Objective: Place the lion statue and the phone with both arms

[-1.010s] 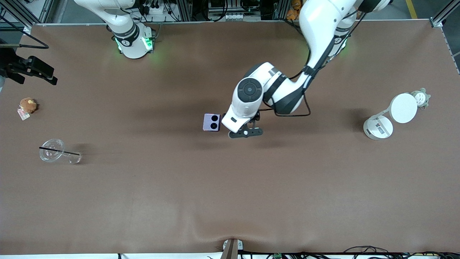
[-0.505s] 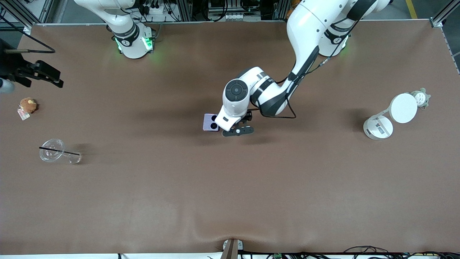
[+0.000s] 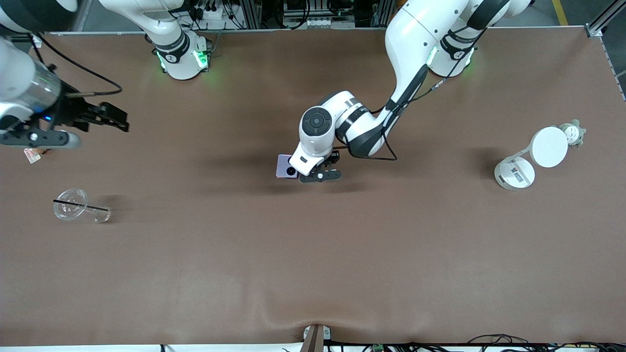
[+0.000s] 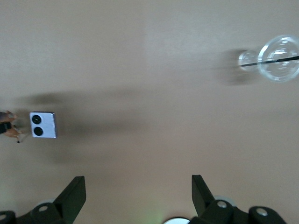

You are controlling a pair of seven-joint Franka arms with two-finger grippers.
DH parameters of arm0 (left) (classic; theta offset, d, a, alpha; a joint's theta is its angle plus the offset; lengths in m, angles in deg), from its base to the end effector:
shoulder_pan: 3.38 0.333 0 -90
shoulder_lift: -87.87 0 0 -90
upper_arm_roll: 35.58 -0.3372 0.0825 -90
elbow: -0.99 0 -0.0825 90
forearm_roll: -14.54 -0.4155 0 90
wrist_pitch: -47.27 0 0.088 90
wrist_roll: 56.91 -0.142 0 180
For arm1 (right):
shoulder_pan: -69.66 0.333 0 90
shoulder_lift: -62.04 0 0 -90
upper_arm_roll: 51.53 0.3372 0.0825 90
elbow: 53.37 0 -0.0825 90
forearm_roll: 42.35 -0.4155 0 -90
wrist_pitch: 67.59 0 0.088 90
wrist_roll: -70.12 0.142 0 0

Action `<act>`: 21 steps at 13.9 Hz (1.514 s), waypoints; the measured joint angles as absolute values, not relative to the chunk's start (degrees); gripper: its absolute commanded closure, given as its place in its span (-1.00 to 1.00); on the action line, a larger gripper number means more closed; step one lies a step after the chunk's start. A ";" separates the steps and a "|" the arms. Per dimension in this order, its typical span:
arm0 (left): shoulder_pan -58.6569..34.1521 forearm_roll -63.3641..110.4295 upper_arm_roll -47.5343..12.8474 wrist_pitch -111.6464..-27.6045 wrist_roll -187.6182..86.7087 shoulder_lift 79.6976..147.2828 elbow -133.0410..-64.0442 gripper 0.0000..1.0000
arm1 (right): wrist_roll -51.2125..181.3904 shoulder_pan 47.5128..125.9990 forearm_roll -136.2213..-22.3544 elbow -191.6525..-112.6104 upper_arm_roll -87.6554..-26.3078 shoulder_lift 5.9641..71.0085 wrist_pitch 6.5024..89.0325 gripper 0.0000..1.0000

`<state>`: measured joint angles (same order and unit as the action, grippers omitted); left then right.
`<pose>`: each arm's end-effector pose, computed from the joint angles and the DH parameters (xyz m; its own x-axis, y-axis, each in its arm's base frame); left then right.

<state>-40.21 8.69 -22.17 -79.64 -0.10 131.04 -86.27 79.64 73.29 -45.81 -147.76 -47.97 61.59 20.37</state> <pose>0.4957 -0.5526 0.1801 0.9901 0.1085 -0.0890 0.1099 -0.9939 0.0108 0.5709 0.0807 0.5654 0.9910 -0.0392 -0.1281 -0.0446 -0.9982 -0.0400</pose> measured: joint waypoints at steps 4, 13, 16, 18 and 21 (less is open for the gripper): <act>-40.26 8.05 -22.19 -80.81 -0.10 131.88 -86.20 1.00 | 88.55 78.76 -46.33 -152.77 -47.75 61.24 26.59 -1.00; -29.16 5.27 -23.06 -72.84 -8.56 120.22 -93.41 1.00 | 102.14 91.30 -46.43 -163.66 -47.55 57.26 43.79 -1.00; -21.16 4.76 -23.12 -73.55 -17.56 113.72 -102.85 1.00 | 104.79 93.92 -46.41 -166.00 -47.59 53.30 50.73 -1.00; -16.78 3.32 -23.13 -74.68 -21.97 111.00 -107.88 0.98 | 108.89 97.27 -45.86 -166.55 -47.60 49.25 55.74 -1.00; -10.57 -0.42 -22.82 -77.92 -27.31 109.53 -112.76 0.95 | 113.18 100.97 -41.42 -166.63 -47.61 42.79 62.50 -1.00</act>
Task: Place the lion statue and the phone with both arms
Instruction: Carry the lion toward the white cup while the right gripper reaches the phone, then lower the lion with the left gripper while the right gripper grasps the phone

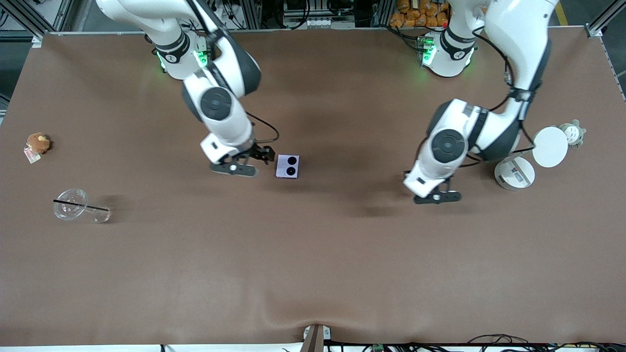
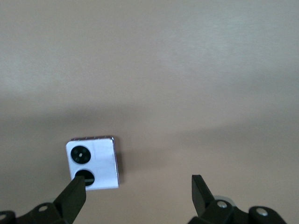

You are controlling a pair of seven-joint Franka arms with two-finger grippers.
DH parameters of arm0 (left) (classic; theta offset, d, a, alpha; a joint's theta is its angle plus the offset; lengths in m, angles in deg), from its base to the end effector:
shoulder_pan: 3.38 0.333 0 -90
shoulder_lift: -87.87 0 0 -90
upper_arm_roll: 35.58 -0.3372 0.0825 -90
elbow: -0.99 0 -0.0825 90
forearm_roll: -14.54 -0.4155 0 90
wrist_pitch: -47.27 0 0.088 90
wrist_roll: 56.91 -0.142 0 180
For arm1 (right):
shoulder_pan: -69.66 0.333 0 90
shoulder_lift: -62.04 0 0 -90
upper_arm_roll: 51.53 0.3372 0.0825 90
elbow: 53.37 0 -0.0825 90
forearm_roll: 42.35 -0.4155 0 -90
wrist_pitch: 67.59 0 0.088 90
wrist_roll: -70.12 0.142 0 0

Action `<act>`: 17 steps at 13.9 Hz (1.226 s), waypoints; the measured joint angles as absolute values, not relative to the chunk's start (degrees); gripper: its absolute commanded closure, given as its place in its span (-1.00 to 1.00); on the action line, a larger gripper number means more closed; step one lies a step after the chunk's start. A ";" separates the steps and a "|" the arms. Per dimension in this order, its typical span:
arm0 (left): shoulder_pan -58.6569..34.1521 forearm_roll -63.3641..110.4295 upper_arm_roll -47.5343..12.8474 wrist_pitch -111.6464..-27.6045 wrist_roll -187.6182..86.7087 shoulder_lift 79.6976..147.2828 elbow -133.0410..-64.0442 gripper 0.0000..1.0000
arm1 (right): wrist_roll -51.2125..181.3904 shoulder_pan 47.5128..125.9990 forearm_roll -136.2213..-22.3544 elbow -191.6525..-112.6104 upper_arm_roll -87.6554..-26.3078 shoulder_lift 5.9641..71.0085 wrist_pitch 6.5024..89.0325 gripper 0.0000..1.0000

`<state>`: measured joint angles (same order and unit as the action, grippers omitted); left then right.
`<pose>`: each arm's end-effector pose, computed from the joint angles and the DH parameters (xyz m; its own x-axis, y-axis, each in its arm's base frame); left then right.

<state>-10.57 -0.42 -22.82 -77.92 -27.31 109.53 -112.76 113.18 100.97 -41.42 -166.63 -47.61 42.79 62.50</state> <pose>0.5844 -0.1932 0.2284 0.9952 0.0168 -0.0969 -0.0003 -0.9848 -0.1740 0.5180 0.3639 0.2591 0.9909 -0.1292 -0.0374 -0.1285 -0.9915 0.0205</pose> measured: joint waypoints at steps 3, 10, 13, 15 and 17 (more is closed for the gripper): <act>-4.85 -0.84 -22.40 -83.68 -32.73 109.48 -117.56 0.90 | 113.44 101.66 -39.70 -166.55 -47.63 39.07 66.78 -1.00; 3.31 -1.10 -22.19 -84.28 -42.01 107.42 -121.33 0.88 | 114.82 107.46 -38.83 -165.03 -47.63 33.74 71.29 -1.00; 7.44 -1.70 -22.21 -86.45 -46.94 107.54 -122.00 0.85 | 116.92 108.38 -38.83 -163.37 -47.65 31.33 71.30 -1.00; 8.87 -5.41 -22.20 -87.76 -47.17 108.10 -122.57 0.82 | 118.22 108.38 -38.82 -162.85 -47.81 30.35 71.31 -1.00; 9.55 -7.29 -22.19 -88.52 -47.17 108.91 -122.66 0.63 | 119.83 108.38 -38.82 -161.59 -48.03 28.94 71.35 -1.00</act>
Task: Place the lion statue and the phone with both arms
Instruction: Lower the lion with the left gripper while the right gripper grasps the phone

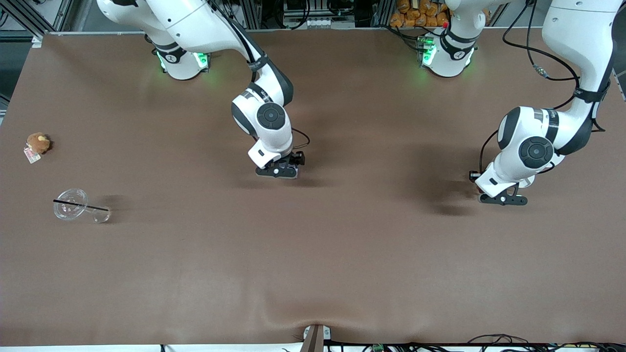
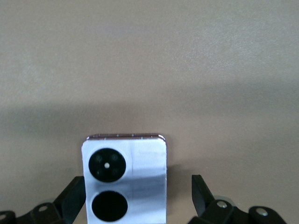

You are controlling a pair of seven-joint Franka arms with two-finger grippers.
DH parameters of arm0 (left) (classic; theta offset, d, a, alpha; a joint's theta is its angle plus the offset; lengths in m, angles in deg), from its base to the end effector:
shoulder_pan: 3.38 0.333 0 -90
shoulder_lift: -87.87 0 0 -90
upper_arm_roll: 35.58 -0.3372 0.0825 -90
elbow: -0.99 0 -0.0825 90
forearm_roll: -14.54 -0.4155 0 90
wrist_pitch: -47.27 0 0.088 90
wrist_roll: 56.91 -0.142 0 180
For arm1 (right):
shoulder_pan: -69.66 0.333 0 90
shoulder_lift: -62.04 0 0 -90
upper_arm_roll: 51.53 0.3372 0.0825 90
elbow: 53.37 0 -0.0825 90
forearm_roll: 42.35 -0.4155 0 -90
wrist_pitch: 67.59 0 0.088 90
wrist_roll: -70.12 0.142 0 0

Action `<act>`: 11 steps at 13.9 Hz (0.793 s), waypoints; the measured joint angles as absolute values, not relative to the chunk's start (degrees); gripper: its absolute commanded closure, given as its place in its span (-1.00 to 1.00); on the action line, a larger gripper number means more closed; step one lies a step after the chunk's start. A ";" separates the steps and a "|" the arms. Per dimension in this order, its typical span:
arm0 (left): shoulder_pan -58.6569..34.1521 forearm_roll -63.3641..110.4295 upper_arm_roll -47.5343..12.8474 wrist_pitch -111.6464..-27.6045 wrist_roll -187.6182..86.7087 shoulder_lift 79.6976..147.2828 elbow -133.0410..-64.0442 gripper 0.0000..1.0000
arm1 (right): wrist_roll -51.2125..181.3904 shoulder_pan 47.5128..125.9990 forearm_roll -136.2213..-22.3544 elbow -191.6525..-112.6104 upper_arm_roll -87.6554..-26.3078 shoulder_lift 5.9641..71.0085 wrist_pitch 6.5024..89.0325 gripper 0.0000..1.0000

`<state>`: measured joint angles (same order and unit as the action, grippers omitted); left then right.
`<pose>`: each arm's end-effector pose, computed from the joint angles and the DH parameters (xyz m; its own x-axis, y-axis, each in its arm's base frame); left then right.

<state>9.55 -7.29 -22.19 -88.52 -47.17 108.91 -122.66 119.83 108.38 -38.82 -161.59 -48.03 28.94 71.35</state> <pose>0.5740 0.0046 0.1790 0.9858 -0.1097 -0.1271 -0.1299 -0.9779 -0.1636 0.4899 0.4416 0.1527 0.9954 -0.0929 -0.0219 -0.0921 -0.9952 0.0339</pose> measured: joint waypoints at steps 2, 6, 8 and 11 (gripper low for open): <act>9.65 -7.52 -22.14 -88.69 -47.17 109.33 -122.67 -0.28 | 121.20 108.38 -38.81 -160.10 -48.05 27.44 71.36 -1.00; 9.65 -7.56 -21.95 -88.85 -47.17 109.87 -122.54 -1.00 | 121.46 108.39 -38.78 -159.11 -48.05 26.13 71.37 -1.00; 9.65 -7.56 -21.74 -88.85 -47.17 109.88 -121.43 -1.00 | 121.50 108.40 -38.76 -158.97 -48.05 25.77 71.38 -1.00; 9.65 -7.56 -19.44 -83.35 -47.17 109.44 -115.13 -1.00 | 121.57 108.41 -38.74 -158.97 -48.06 25.42 72.15 -1.00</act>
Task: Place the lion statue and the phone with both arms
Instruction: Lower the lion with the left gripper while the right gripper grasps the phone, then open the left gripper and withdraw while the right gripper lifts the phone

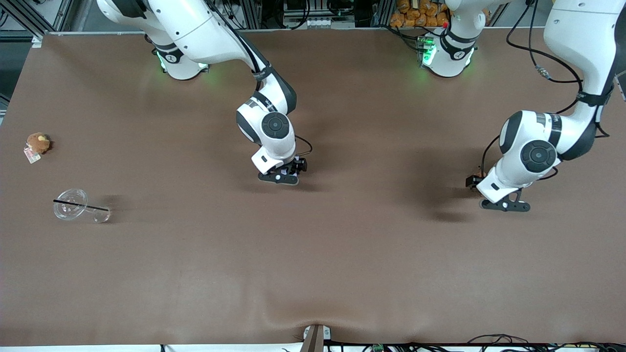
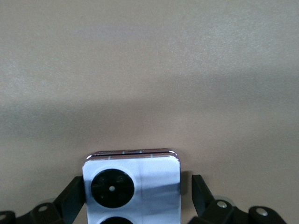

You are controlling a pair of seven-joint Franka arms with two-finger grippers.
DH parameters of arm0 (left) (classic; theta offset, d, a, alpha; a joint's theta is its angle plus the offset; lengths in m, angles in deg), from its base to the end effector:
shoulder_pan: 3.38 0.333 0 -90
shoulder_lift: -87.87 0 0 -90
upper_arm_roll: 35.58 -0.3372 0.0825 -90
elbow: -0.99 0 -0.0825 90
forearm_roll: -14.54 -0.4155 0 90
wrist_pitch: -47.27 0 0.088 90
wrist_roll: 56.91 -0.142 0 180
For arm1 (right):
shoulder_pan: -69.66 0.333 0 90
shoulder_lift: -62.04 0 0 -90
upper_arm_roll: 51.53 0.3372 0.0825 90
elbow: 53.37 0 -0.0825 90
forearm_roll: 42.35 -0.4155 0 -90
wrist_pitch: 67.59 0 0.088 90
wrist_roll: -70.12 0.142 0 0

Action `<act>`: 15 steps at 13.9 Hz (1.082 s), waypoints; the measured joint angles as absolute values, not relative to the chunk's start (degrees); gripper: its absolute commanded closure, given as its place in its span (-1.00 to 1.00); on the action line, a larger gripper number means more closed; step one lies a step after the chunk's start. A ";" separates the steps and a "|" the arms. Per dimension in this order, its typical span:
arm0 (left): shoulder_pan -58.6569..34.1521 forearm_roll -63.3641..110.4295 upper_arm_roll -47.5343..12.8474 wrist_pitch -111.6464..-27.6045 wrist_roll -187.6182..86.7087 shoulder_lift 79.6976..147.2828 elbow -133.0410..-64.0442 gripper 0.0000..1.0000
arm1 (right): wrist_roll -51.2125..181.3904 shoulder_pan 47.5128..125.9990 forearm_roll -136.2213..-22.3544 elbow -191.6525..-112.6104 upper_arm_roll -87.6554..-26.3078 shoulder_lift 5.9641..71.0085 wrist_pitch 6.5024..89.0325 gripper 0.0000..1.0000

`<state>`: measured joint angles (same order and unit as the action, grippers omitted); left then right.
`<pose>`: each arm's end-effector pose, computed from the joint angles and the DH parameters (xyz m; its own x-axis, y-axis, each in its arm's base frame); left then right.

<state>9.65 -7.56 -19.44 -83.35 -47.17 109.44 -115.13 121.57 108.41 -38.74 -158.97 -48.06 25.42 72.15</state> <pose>0.6154 -0.0141 0.2222 0.9877 -0.1292 -0.0876 -0.1432 -0.9735 -0.1784 0.4970 0.4480 0.1316 0.9921 -0.1234 -0.0239 -0.1225 -0.9919 0.0341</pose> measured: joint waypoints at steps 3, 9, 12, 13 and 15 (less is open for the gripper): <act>9.47 -7.04 -16.17 -76.52 -47.02 109.16 -106.44 -1.00 | 122.05 108.41 -38.74 -158.97 -48.06 25.12 72.51 -1.00; 9.65 0.33 -14.75 -69.89 -46.87 109.00 -94.76 -1.00 | 122.97 108.42 -38.73 -158.96 -48.05 24.37 74.24 -0.95; 9.70 1.57 -14.73 -61.60 -46.87 108.85 -86.96 -1.00 | 123.03 108.43 -38.73 -158.92 -48.02 24.37 74.45 0.57; 9.84 2.57 -14.74 -59.36 -46.87 108.77 -85.02 -1.00 | 123.05 108.43 -38.71 -158.80 -48.01 24.60 74.21 0.82; 10.19 4.64 -14.72 -54.63 -46.87 107.95 -81.89 -1.00 | 123.45 108.43 -38.71 -158.79 -48.19 24.74 74.06 0.89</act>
<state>10.19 4.64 -14.72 -54.63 -46.87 107.95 -81.89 123.45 108.43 -38.71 -158.79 -48.19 24.74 74.06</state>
